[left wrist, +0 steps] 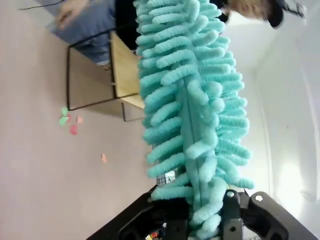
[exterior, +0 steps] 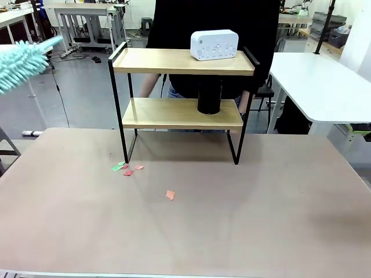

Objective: Clean the shelf.
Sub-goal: Hand the Duster back to the human.

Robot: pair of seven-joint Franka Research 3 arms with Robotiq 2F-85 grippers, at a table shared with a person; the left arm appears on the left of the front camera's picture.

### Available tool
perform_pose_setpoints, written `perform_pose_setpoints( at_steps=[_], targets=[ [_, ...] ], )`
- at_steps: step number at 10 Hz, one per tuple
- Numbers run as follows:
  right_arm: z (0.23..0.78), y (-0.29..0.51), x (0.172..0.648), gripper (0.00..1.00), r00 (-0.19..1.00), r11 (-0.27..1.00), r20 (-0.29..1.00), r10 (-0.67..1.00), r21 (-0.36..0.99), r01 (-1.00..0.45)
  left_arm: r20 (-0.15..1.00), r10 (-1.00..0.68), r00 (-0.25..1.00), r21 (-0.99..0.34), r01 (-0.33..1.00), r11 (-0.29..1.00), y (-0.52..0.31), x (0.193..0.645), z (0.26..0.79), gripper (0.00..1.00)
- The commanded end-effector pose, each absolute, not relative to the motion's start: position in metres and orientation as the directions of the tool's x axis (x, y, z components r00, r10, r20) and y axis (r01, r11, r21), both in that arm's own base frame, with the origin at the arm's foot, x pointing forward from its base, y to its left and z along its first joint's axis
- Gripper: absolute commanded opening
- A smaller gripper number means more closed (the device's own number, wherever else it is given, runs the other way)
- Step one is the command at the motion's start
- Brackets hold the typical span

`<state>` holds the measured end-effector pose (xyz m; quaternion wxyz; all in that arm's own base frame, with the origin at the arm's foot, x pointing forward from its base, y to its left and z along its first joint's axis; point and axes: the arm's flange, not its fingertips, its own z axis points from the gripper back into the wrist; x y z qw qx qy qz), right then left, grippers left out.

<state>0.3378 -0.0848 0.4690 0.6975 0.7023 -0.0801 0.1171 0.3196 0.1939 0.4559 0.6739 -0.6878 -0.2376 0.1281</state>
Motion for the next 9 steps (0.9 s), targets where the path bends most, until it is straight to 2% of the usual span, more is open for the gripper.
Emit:
perform_pose_setpoints(
  at_steps=[1,3,6,9],
  targets=[
    [0.473,-0.086,0.34,1.0,0.95,0.002,0.288,0.123,0.957,-0.29,0.085,0.536,0.84,-0.996,0.089,0.018,0.182,0.335,0.445,0.0],
    [0.473,-0.086,0.34,1.0,0.95,0.002,0.288,0.123,0.957,-0.29,0.059,0.552,0.832,-0.998,0.033,0.056,0.175,0.343,0.427,0.0],
    [0.473,-0.086,0.34,1.0,0.95,0.002,0.288,0.123,0.957,-0.29,0.067,0.492,0.868,-0.996,0.033,0.077,0.164,0.347,0.425,0.0],
    [0.473,-0.086,0.34,1.0,0.95,0.002,0.288,0.123,0.957,-0.29,0.07,0.516,0.854,-0.996,0.029,0.087,0.172,0.347,0.416,0.0]
  ],
)
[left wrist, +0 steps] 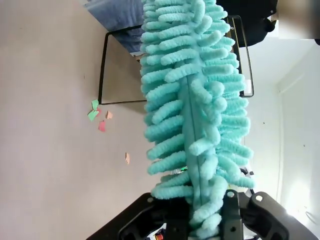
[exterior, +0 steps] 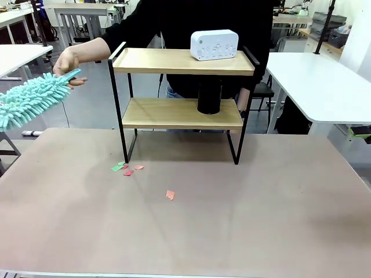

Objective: Clean the shelf.
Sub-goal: Hand the Duster back to the human.

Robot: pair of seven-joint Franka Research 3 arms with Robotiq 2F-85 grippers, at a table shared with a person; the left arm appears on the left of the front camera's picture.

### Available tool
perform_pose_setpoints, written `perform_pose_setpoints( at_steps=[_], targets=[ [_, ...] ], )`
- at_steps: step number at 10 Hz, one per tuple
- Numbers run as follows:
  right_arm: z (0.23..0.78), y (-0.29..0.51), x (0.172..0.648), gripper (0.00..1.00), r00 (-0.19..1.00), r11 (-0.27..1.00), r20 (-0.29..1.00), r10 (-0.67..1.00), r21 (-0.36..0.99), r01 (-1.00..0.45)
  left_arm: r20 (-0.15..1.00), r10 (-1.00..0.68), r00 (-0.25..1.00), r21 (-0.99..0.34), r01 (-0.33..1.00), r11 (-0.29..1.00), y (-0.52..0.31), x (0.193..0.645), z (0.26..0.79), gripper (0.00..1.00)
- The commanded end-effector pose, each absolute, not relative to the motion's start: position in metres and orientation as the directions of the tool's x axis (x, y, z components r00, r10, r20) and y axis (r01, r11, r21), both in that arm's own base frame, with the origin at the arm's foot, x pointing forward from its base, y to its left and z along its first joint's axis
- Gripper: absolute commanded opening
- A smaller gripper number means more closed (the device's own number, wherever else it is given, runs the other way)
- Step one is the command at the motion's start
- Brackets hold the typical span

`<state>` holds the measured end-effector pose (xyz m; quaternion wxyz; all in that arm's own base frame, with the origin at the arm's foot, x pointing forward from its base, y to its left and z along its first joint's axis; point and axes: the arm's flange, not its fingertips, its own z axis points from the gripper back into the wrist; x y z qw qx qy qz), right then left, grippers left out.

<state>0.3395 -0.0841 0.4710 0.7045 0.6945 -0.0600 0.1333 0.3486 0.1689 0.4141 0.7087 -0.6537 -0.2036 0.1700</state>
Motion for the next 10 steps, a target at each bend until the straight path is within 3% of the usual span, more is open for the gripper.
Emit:
perform_pose_setpoints(
  at_steps=[1,4,5,6,7,10],
  targets=[
    [0.4729,-0.0863,0.34,1.0,0.95,0.002,0.288,0.123,0.957,-0.29,0.07,0.516,0.854,-0.996,0.029,0.087,0.1717,0.3471,0.4158,0.0],
    [0.4729,-0.0863,0.34,1.0,0.95,0.002,0.288,0.123,0.957,-0.29,0.07,0.516,0.854,-0.996,0.029,0.087,0.1717,0.3471,0.4158,0.0],
    [0.4729,-0.0863,0.34,1.0,0.95,0.002,0.288,0.123,0.957,-0.29,0.067,0.508,0.859,-0.996,0.025,0.088,0.1693,0.3485,0.4141,0.65],
    [0.4729,-0.0863,0.34,1.0,0.95,0.002,0.288,0.123,0.957,-0.29,0.076,0.498,0.864,-0.994,0.024,0.11,0.1672,0.3472,0.4163,0.77],
    [0.4729,-0.0863,0.34,1.0,0.95,0.002,0.288,0.123,0.957,-0.29,0.089,0.502,0.86,-0.991,0.025,0.131,0.1668,0.3468,0.4182,1.0],
    [0.4729,-0.0863,0.34,1.0,0.95,0.002,0.288,0.123,0.957,-0.29,0.093,0.492,0.865,-0.991,0.031,0.133,0.1681,0.3457,0.4207,1.0]
  ],
)
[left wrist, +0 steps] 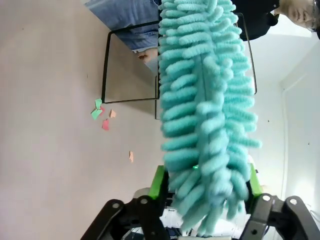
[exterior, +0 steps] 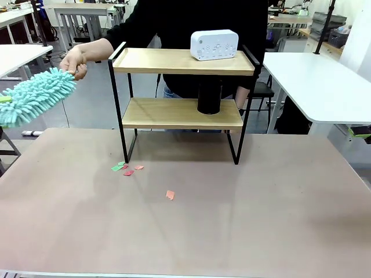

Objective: Clean the shelf.
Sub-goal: Hand the Duster back to the human.

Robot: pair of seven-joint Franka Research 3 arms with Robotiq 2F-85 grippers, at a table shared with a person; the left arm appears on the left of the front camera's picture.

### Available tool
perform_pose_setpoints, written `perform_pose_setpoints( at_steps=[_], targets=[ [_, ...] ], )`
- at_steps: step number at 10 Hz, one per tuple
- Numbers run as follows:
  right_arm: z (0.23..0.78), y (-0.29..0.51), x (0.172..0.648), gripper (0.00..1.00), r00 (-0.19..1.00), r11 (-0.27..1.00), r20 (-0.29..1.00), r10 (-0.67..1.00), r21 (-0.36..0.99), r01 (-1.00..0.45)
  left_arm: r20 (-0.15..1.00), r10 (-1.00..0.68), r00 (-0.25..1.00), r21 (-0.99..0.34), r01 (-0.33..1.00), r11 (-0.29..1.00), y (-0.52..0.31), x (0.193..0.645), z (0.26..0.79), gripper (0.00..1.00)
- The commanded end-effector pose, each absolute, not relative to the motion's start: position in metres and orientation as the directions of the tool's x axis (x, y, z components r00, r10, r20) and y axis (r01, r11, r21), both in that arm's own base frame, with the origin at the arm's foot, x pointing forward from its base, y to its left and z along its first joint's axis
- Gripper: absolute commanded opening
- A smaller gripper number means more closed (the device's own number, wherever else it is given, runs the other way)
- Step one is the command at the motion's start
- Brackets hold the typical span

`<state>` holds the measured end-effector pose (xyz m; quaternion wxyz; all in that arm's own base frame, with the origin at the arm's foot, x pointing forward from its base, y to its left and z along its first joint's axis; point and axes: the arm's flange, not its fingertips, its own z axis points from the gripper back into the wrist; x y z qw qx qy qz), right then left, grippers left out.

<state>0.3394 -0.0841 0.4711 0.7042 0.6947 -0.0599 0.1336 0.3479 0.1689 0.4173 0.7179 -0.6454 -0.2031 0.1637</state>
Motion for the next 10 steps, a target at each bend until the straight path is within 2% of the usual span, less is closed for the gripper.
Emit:
perform_pose_setpoints(
  at_steps=[1,7,8,10],
  targets=[
    [0.473,-0.086,0.34,1.0,0.95,0.002,0.288,0.123,0.957,-0.29,0.096,0.489,0.867,-0.99,0.034,0.134,0.168,0.345,0.421,1.0],
    [0.473,-0.086,0.34,1.0,0.95,0.002,0.288,0.123,0.957,-0.29,0.123,0.422,0.898,-0.989,0.078,0.122,0.16,0.333,0.432,1.0],
    [0.473,-0.086,0.34,1.0,0.95,0.002,0.288,0.123,0.957,-0.29,0.132,0.373,0.919,-0.988,0.091,0.127,0.147,0.329,0.437,1.0],
    [0.477,-0.065,0.34,1.0,0.957,-0.02,0.275,0.095,0.962,-0.274,0.16,0.154,0.975,-0.982,0.142,0.126,0.082,0.323,0.448,1.0]
  ],
)
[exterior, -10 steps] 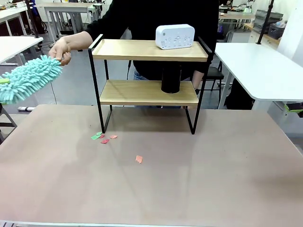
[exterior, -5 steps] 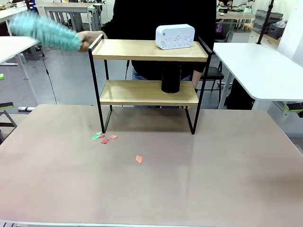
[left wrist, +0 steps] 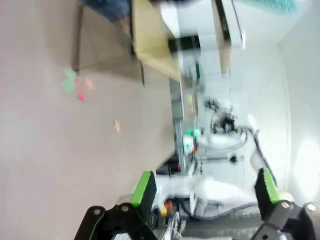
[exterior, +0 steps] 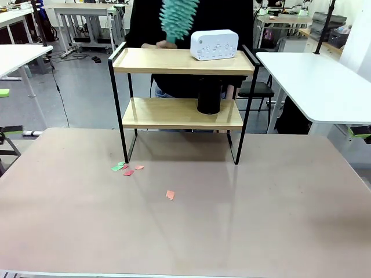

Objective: Clean the shelf.
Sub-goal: Hand the Duster back to the human.

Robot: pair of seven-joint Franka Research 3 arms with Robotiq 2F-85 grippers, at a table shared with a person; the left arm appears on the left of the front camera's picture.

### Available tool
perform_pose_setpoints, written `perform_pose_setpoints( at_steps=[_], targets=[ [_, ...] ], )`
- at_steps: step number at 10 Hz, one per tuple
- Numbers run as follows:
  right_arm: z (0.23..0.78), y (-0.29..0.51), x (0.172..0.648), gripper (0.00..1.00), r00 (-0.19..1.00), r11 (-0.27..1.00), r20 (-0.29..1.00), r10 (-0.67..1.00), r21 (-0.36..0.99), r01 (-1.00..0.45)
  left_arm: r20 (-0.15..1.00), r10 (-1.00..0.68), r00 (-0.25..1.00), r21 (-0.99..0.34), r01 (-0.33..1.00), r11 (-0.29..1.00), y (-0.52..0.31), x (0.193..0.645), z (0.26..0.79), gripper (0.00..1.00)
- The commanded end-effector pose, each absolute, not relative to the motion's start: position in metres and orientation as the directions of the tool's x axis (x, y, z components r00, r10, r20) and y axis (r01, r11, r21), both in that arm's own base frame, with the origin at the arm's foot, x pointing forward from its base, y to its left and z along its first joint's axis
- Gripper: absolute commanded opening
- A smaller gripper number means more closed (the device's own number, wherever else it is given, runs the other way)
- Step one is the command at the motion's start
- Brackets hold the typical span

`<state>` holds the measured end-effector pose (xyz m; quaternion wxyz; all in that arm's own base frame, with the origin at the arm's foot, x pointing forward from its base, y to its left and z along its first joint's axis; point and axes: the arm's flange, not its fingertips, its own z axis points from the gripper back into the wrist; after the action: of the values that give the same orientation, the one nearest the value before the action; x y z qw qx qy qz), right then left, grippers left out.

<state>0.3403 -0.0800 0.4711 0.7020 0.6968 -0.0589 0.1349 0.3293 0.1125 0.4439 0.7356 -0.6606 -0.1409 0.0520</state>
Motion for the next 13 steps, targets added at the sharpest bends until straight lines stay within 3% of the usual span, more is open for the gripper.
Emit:
perform_pose_setpoints(
  at_steps=[1,3,5,7,9,11,12,13],
  targets=[
    [0.479,-0.039,0.345,1.0,0.961,-0.031,0.264,0.082,0.964,-0.263,0.161,0.051,0.986,-0.981,0.154,0.12,0.046,0.324,0.447,1.0],
    [0.47,0.015,0.362,1.0,0.965,-0.138,0.261,0.014,0.957,-0.257,0.109,-0.101,0.989,-0.985,0.122,0.124,-0.022,0.334,0.428,1.0],
    [0.447,0.07,0.373,1.0,0.983,-0.135,0.18,-0.041,0.974,-0.183,0.06,-0.155,0.986,-0.983,0.086,0.163,-0.082,0.336,0.399,1.0],
    [0.423,0.102,0.363,1.0,0.999,-0.086,0.033,0.017,0.996,-0.031,0.06,-0.095,0.994,-0.984,0.075,0.164,-0.107,0.334,0.381,1.0],
    [0.398,0.112,0.348,1.0,0.975,0.122,-0.152,0.161,0.984,0.133,0.087,0.091,0.992,-0.988,0.074,0.136,-0.096,0.342,0.366,1.0],
    [0.385,0.11,0.352,1.0,0.972,0.209,-0.188,0.139,0.965,0.157,0.018,0.174,0.985,-0.999,0.011,0.043,-0.081,0.347,0.355,1.0],
    [0.387,0.117,0.36,1.0,0.984,0.081,-0.125,0.124,0.99,0.116,0.039,0.062,0.997,-0.988,0.029,0.155,-0.09,0.385,0.37,1.0],
    [0.387,0.117,0.36,1.0,0.984,0.081,-0.125,0.124,0.99,0.116,0.039,0.062,0.997,-0.988,0.029,0.155,-0.09,0.385,0.37,1.0]
  ],
)
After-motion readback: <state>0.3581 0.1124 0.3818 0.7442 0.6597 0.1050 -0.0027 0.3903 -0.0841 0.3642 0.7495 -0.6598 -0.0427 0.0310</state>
